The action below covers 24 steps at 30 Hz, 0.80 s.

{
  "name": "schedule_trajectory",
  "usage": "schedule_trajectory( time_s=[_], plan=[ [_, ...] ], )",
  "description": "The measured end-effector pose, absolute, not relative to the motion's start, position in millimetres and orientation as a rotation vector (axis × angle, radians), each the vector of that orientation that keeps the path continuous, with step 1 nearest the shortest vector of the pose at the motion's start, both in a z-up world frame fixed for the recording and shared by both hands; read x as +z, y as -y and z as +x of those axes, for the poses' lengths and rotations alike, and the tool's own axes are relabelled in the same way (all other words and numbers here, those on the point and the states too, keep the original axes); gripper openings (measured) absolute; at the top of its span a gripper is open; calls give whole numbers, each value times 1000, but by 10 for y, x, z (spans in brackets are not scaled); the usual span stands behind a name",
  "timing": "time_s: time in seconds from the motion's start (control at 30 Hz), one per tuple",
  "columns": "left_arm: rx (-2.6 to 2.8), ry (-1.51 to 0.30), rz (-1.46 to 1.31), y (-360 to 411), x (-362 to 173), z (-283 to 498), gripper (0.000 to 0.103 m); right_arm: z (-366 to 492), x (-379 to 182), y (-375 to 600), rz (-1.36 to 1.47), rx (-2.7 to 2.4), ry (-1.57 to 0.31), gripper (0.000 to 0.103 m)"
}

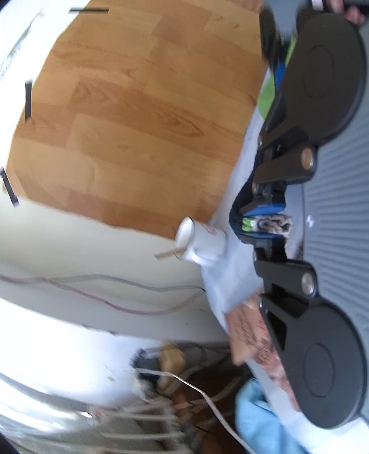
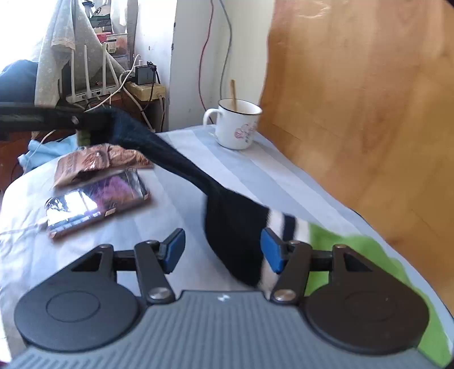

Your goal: Fold small clothes

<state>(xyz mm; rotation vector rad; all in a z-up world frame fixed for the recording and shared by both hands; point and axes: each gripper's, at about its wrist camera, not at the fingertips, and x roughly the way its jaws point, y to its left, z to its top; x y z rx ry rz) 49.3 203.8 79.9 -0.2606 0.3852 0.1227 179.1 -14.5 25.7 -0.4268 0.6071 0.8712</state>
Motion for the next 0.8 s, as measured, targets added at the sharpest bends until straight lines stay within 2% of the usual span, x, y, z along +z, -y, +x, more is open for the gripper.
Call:
schedule_trajectory(
  time_s=[0.07,0.13,0.17,0.2,0.33,0.5,0.57,0.63,0.77,0.8],
  plan=[
    [86,-352,-210,-1835,934,523,12,1855,256,-68,-441,899,-577,64],
    [44,-307,-152,-1639,1096,537,13,1897,306,-197,-437,913,-535,56],
    [31,-281,-121,-1547,1154,519,13,1946,362,-203,-398,907,-521,14],
    [32,-252,-91,-1460,1209,491,19,2037,454,-161,-348,894,-535,6],
    [45,-180,-142,-1369,1264,440,35,2482,968,504,-105,762,-502,6],
    [-4,-335,-231,-1246,1038,973,34,2826,1427,1720,175,616,-469,6],
    [-58,-429,-250,-1112,880,1308,35,2845,1393,2127,241,578,-475,6],
    [-106,-529,-272,-994,689,1688,44,2864,1242,2499,305,548,-507,7],
    [-177,-729,-345,-705,287,2301,49,2854,763,3122,438,484,-573,10],
    [-183,-754,-338,-625,215,2401,54,2847,607,3269,483,463,-588,10]
  ],
)
